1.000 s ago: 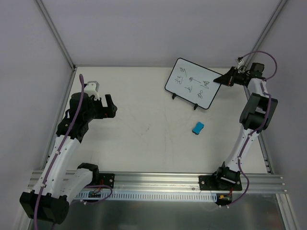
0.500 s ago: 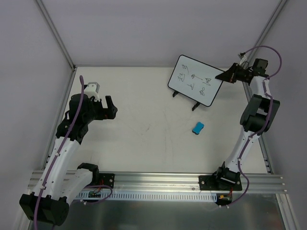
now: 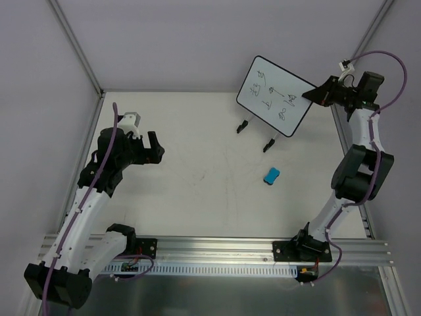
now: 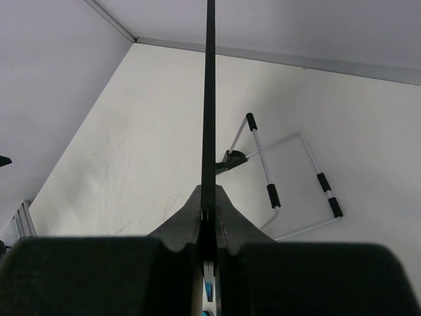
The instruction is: Erase the whiteboard
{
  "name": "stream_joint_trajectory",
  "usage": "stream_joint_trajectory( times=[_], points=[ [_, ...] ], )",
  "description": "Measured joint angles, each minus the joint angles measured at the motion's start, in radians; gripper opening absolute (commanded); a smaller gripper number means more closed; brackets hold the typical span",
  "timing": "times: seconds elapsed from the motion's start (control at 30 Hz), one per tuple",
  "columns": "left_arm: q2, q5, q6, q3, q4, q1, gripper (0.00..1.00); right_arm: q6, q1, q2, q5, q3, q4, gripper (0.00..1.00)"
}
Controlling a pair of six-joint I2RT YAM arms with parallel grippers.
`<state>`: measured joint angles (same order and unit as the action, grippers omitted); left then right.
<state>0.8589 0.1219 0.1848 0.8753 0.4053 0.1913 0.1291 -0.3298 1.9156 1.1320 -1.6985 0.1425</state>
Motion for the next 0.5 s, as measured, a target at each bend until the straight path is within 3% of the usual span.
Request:
stream_joint_trajectory(
  times=[0.23, 0.5],
  points=[
    [0.235, -0.029, 0.016, 0.189, -0.004, 0.233, 0.99, -0.159, 0.000, -0.293, -0.062, 0.316, -0.218, 0.00],
    [0.669, -0.092, 0.082, 0.521, -0.018, 0.486, 0.99, -0.224, 0.000, -0.447, -0.100, 0.510, -0.305, 0.00]
  ],
)
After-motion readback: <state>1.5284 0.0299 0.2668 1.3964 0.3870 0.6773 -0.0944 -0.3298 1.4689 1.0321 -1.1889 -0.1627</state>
